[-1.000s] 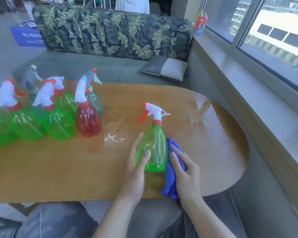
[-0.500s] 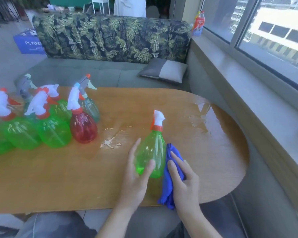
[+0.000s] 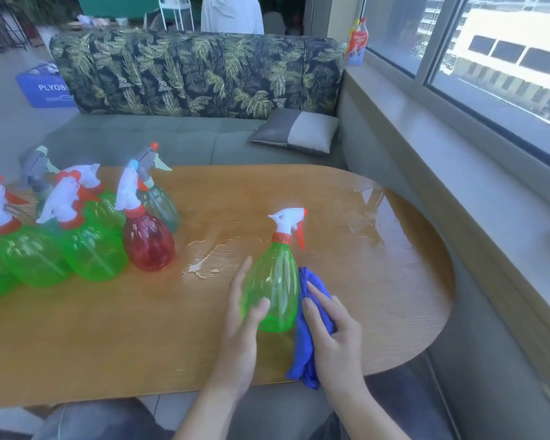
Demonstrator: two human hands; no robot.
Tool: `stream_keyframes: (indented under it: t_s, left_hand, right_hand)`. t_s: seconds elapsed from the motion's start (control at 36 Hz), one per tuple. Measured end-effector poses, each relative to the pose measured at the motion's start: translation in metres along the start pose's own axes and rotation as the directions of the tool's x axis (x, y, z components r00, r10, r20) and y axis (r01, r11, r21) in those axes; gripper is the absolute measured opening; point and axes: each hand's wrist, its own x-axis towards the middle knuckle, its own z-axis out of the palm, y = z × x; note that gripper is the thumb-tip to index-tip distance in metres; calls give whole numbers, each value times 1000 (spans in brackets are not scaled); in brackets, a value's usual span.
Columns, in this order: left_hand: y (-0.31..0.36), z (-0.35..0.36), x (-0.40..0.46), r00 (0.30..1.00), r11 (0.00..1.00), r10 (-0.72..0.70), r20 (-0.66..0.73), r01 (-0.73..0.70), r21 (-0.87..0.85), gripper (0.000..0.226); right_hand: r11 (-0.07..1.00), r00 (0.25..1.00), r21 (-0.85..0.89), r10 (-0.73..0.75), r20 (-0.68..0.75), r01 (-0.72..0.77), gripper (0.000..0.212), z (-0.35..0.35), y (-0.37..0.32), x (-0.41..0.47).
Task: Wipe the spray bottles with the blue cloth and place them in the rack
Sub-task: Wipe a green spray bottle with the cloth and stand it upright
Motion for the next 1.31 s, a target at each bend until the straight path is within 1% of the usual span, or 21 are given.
stream_keyframes:
  t_s: [0.06,0.11,0.19,0.22,0.31,0.42,0.5,0.58,0.64,0.69,0.78,0.86,0.92,0.97,1.03,1.06,1.11,1.19,1.22,1.25,1.31]
  left_hand:
    - [1,0,-1,1000,1000,4,20,-3,-24,68]
    - [4,1,-2,1000,1000,0,15,1,-29,70]
    - [8,3,-2,1000,1000,0,14,0,9,86]
    - [8,3,-2,1000,1000,2,10,-2,23,88]
    - [7,4,-1,1000,1000,10,-19,-9,24,82]
    - [7,4,-1,1000,1000,-2,2,2,1,71]
    - [5,0,0,1000,1000,-20,17,20,-11,65]
    - [9,2,-3,1000,1000,-7,22,7,-22,68]
    - [13,4,-4,1000,1000,1,22,-1,-15,83]
    - [14,4,-4,1000,1000,-2,24,2,-6,94]
    - [14,4,-3,1000,1000,0,13,0,-4,94]
    - [14,5,-4,999,1000,0,35,0,-6,94]
    - [13,4,-4,1000,1000,3,31,-2,-22,95]
    - [12,3,-4,1000,999,3,14,-2,-38,94]
    - [11,3,-5,1000,999,-2,15,3,-42,95]
    - [10,3,-5,1000,999,-6,20,7,-42,94]
    - [10,3,-5,1000,999,-13,26,14,-51,92]
    - [12,4,-6,1000,997,-25,14,26,-74,93]
    - [13,4,-7,1000,997,-25,14,26,-76,93]
    - [14,5,-7,1000,997,-24,14,25,-75,93]
    - [14,4,-7,1000,997,-22,12,23,-74,92]
  right_hand:
    - [1000,1000,-5,-2,2,2,25,0,0,0]
    - [1000,1000,-8,-7,1,7,25,0,1,1]
    - [1000,1000,-12,-23,0,23,25,0,0,1]
    - [1000,1000,-16,-27,1,27,25,0,1,1]
    - [999,999,-19,-38,4,38,26,0,1,1]
    - [998,999,-32,-53,-3,53,26,0,0,0]
    - [990,995,-101,-98,14,99,27,-1,-3,1]
    - [958,982,-213,-183,57,191,27,-6,-8,5]
    - [904,960,-322,-261,103,280,28,-11,-11,9]
    - [819,924,-429,-341,174,382,26,-14,-15,14]
    - [620,828,-552,-468,309,557,26,-15,-27,26]
    - [383,685,-591,-568,455,710,26,-9,-42,40]
    - [245,602,-590,-587,541,769,24,-3,-50,50]
    - [123,540,-589,-579,611,799,23,3,-57,61]
    - [36,500,-592,-578,645,805,24,7,-63,76]
    - [12,498,-603,-577,648,798,25,9,-66,83]
    - [-3,530,-652,-580,619,758,25,10,-73,96]
    - [34,605,-750,-616,505,661,26,10,-82,108]
    - [53,619,-762,-622,480,645,26,11,-82,108]
    - [61,621,-762,-624,475,645,26,14,-82,106]
    - [57,599,-720,-601,529,692,25,20,-78,99]
